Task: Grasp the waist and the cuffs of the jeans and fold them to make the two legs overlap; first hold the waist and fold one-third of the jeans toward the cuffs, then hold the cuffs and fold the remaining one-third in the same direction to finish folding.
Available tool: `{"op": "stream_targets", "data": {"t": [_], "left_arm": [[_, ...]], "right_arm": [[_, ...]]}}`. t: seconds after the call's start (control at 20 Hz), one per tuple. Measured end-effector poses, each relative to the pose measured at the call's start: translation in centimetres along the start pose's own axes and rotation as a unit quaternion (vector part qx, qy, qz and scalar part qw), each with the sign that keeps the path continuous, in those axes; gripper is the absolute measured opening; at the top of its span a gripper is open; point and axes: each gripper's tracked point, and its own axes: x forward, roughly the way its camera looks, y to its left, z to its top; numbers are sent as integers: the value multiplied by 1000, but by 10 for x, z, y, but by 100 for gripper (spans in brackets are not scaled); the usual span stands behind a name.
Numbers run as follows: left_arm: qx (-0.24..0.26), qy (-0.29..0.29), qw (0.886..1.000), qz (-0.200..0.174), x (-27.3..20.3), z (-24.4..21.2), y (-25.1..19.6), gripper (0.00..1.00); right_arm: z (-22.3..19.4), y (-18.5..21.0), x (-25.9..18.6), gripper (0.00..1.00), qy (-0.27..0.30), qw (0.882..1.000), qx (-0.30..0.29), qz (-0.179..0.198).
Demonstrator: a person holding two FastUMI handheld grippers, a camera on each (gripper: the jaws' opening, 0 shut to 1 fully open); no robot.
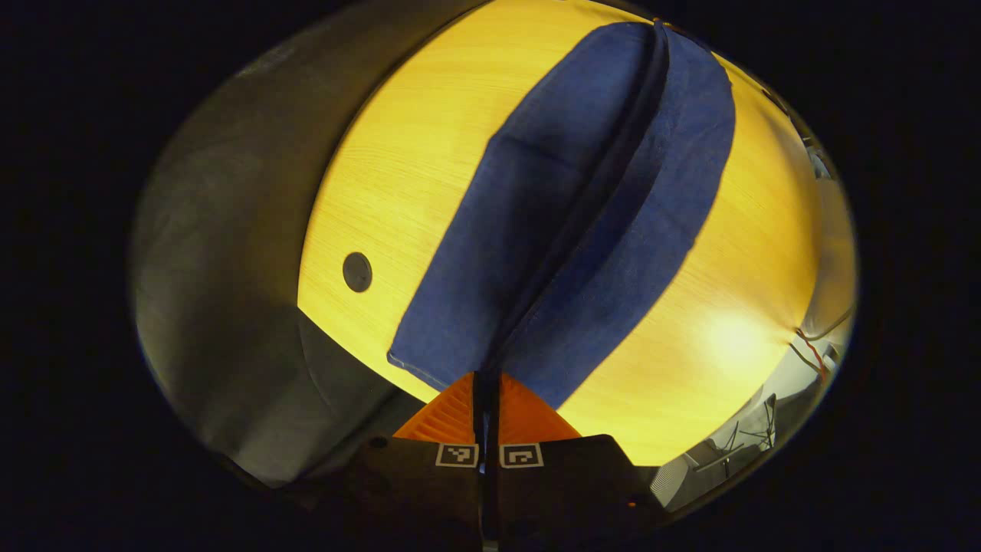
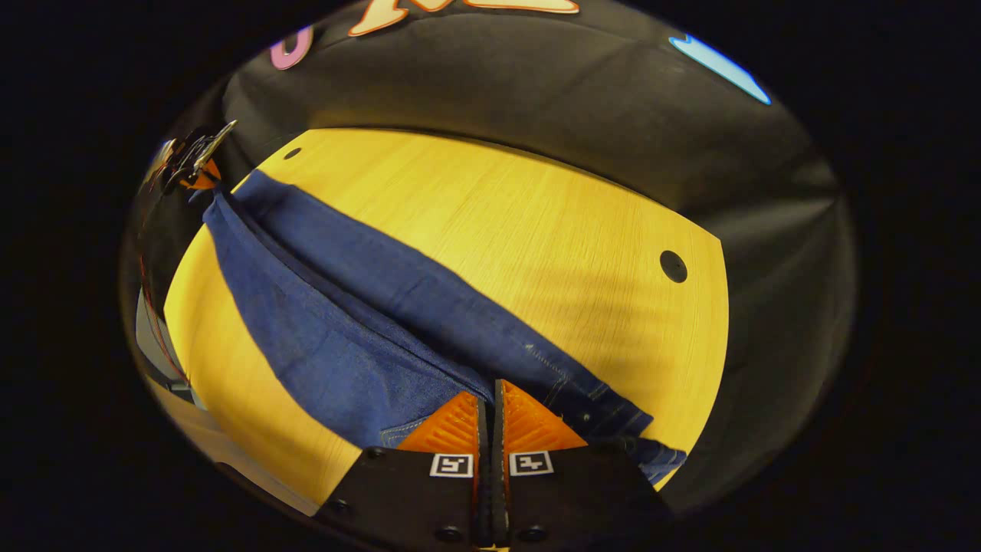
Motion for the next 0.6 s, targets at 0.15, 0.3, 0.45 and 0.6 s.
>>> {"op": "stream_targets", "data": {"t": [0.15,0.3,0.45,0.6], "left_arm": [[-38,-8,999,27,27,19,10,0],[-68,-8,997,37,56,21,11,0],[-87,-15,995,53,62,25,8,0],[-105,-9,992,65,59,19,9,20]], "right_arm": [[5,-4,35,3,-3,1000,5,-14],[2,-2,55,4,7,1000,7,-15],[1,-4,61,6,8,1000,8,-6],[2,-24,58,28,0,999,28,-21]]}}
